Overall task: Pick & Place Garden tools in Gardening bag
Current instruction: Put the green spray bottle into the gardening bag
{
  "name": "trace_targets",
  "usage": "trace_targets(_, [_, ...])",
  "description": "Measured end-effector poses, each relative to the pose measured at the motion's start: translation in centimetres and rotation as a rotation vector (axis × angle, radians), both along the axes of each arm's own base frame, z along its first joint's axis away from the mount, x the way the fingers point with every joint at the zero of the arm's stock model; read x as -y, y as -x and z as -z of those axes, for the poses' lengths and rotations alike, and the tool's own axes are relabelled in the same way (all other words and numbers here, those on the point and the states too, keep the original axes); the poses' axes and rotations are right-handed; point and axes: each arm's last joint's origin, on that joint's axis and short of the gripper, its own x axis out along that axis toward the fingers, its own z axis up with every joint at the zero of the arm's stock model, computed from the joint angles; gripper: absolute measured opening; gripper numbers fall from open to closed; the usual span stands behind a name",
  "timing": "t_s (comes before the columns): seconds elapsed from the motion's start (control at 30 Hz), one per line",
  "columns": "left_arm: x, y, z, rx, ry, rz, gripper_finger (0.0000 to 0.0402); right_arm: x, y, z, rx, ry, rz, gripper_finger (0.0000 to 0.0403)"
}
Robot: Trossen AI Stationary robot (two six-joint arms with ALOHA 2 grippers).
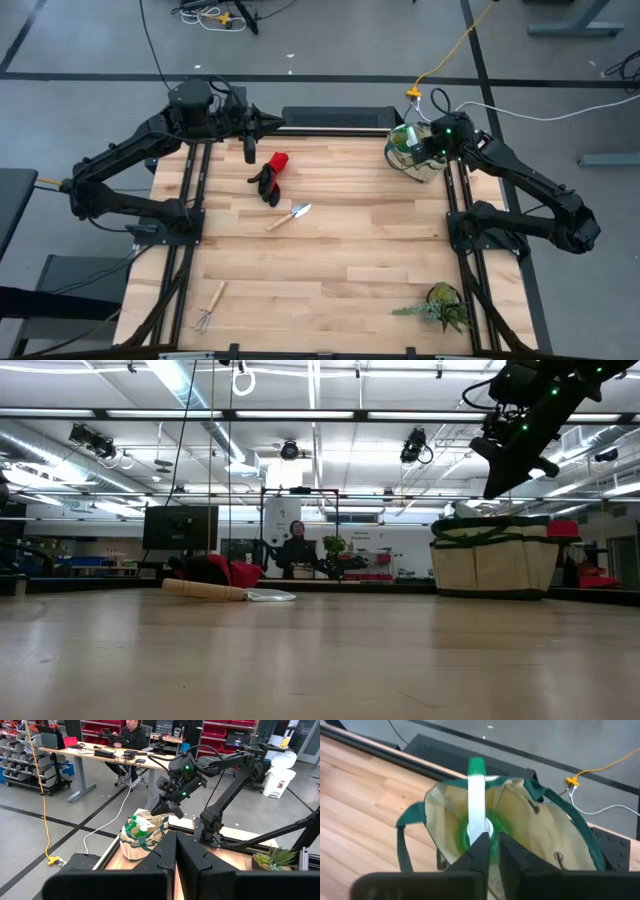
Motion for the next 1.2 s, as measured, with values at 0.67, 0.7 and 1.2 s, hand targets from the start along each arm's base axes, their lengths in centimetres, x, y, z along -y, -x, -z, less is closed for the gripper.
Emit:
trace_targets(0.67, [0.0,0.0,0.0,0.0,0.0,0.0,0.0014,1.1,-0.5,2.5,-0.145,-0.158,0.022,0.0001])
trace_targets(0.7, [0.0,0.0,0.0,0.0,0.0,0.0,0.0014,1.2,-0.5,2.6,-0.149,-0.163,0.024,0.0001])
trace_targets(1.2, [0.0,0.0,0.0,0.0,-0.001,0.0,0.0014,2.7,-1.6,3.3,-0.097,-0.169,-0.021,0.0])
